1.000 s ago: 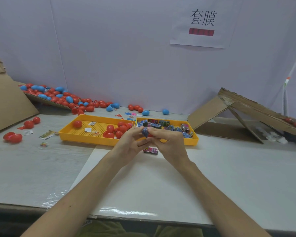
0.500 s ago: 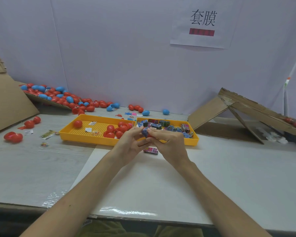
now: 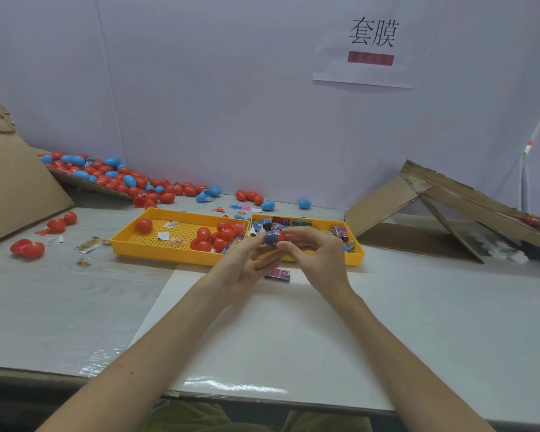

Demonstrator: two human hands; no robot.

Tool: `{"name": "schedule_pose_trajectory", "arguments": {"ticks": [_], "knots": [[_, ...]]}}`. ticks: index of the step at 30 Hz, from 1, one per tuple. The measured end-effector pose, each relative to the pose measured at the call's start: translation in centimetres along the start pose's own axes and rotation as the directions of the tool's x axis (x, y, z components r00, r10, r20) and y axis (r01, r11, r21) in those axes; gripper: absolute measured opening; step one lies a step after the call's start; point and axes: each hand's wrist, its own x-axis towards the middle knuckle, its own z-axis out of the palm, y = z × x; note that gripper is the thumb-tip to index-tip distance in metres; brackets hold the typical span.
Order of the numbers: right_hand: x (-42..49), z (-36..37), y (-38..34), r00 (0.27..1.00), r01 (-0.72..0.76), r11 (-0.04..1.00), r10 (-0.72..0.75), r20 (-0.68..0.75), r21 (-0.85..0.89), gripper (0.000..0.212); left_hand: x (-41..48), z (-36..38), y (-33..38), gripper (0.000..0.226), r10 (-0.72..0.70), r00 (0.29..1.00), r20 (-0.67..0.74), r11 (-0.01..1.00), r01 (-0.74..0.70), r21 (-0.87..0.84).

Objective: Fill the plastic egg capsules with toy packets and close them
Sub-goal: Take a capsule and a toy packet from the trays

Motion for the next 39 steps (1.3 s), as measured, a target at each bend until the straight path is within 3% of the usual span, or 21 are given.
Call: {"name": "schedule_pose_trajectory", "arguments": {"ticks": [8,20,32,36,39], "knots": [[0.28,-0.25,0.24,0.996,-0.066,0.998,0.066,0.054,-0.003,0.028,-0.06,-0.01,0.32,0.038,0.022,1.0,0.018,1.0,-0.022,-0.003],[0.41,-0.54,0.4,0.982,-0.187,0.944,0.172,0.081,0.27,0.022,0.06,-0.12,0.41,0.035,0.011,0.995,0.097,1.0,-0.009,-0.022],[0.32,-0.86,1.0,0.973,-0.226,0.955,0.214,0.08,0.19,0.022,0.26,0.09,0.13,0.028,0.08,0.997,0.019,0.963,-0.082,0.255],[0.28,-1.05,0.67,0.974,-0.22,0.95,0.199,0.112,0.223,0.012,0.24,0.25,-0.01,0.03,0.153,0.988,-0.026,0.902,-0.129,0.411],[0.28,-1.09,0.43,0.974,-0.216,0.948,0.194,0.115,0.233,0.008,0.25,0.3,-0.02,0.031,0.152,0.988,-0.024,0.895,-0.127,0.428]]}}
